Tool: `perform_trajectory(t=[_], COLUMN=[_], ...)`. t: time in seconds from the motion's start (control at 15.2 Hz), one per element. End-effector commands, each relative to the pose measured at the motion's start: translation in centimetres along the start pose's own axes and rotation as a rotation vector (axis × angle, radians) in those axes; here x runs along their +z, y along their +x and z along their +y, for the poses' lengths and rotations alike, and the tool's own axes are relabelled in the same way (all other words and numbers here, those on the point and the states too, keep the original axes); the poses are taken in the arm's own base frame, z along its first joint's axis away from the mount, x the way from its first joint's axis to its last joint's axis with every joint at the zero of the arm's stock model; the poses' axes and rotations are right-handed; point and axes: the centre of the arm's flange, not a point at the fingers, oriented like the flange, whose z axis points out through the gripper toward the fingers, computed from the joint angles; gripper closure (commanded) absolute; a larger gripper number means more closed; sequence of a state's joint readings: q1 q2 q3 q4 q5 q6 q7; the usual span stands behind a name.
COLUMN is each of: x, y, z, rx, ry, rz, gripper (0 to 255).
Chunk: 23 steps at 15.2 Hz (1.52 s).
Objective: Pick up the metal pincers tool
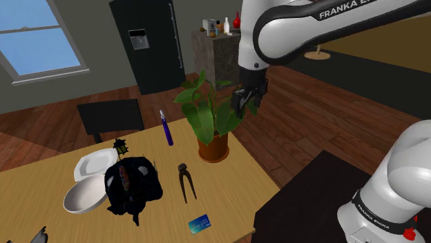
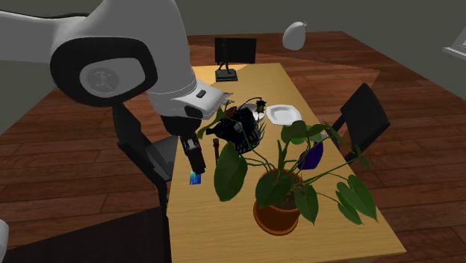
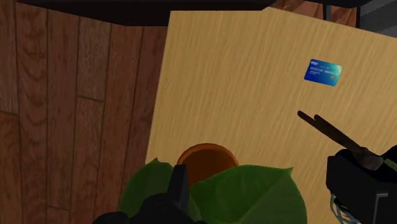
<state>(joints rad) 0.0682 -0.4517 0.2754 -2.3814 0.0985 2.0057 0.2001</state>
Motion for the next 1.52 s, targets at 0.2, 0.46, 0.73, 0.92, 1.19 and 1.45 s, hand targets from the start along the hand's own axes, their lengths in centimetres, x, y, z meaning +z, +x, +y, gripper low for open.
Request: perform_trajectory(t=[0.2,0.46,0.73,0.92,1.19,1.45], x=[3.8,7.0,10.1,12.5,15.7,18.9], y=[2.6,4.6,6.5,7.9,9.8,11.7], z=[-4.9,-8.7,-12.5,-15.3,-19.1,-22.9], rx=[0.008,0.014,0.019,0.024,0.029,0.035], ry=[0.005,0.009,0.012,0.015,0.018,0.021], rz=[-0.014,-0.026,-0.038,-0.047,-0.059,-0.071], gripper=[0,0,0,0,0,0])
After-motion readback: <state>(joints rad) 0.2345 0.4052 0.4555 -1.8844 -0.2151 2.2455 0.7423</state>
